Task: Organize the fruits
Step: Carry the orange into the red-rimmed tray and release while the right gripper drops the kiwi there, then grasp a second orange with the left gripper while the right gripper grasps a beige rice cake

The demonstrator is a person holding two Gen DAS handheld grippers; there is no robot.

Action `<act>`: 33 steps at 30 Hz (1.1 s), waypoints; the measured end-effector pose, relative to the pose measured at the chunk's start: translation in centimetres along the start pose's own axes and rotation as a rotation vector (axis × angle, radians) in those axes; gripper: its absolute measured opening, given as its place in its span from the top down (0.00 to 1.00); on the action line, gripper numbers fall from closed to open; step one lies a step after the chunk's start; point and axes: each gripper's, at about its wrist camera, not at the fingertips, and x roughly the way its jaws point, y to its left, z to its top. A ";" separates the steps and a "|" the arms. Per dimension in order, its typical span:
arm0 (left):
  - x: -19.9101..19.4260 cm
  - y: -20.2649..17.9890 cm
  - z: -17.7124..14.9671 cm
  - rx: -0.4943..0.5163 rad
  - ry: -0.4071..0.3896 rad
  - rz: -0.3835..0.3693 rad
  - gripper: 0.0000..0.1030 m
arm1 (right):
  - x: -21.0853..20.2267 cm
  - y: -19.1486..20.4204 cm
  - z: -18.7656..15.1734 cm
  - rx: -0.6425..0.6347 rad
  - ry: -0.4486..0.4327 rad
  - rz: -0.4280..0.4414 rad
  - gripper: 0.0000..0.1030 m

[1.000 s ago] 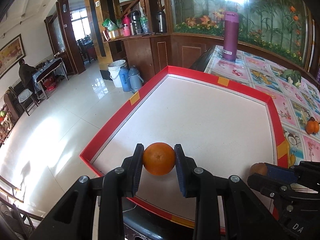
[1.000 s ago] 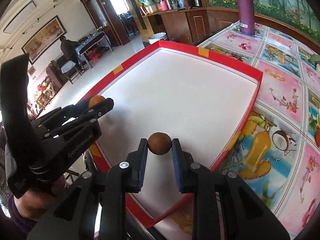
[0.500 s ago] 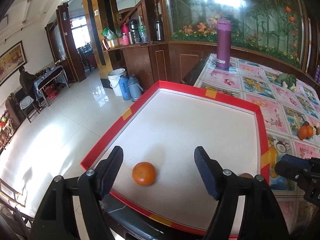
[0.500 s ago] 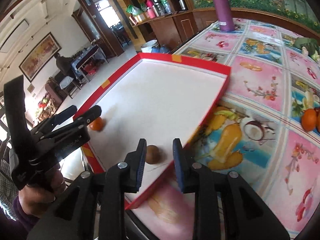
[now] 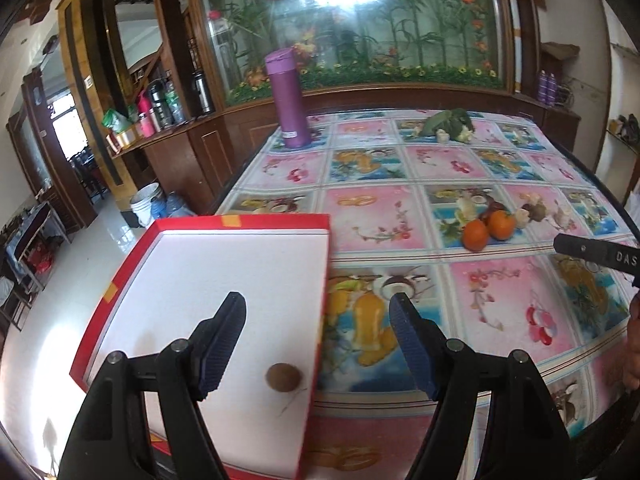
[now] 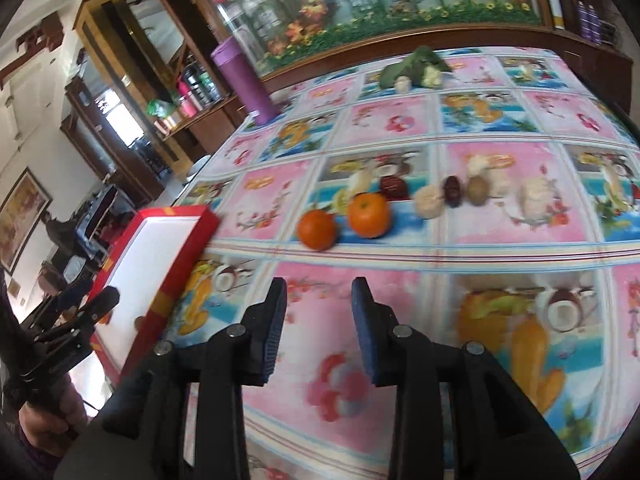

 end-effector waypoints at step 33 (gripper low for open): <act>8.6 -15.6 6.7 0.188 0.103 -0.288 0.47 | 1.9 -13.3 5.6 0.225 -0.015 -0.226 0.71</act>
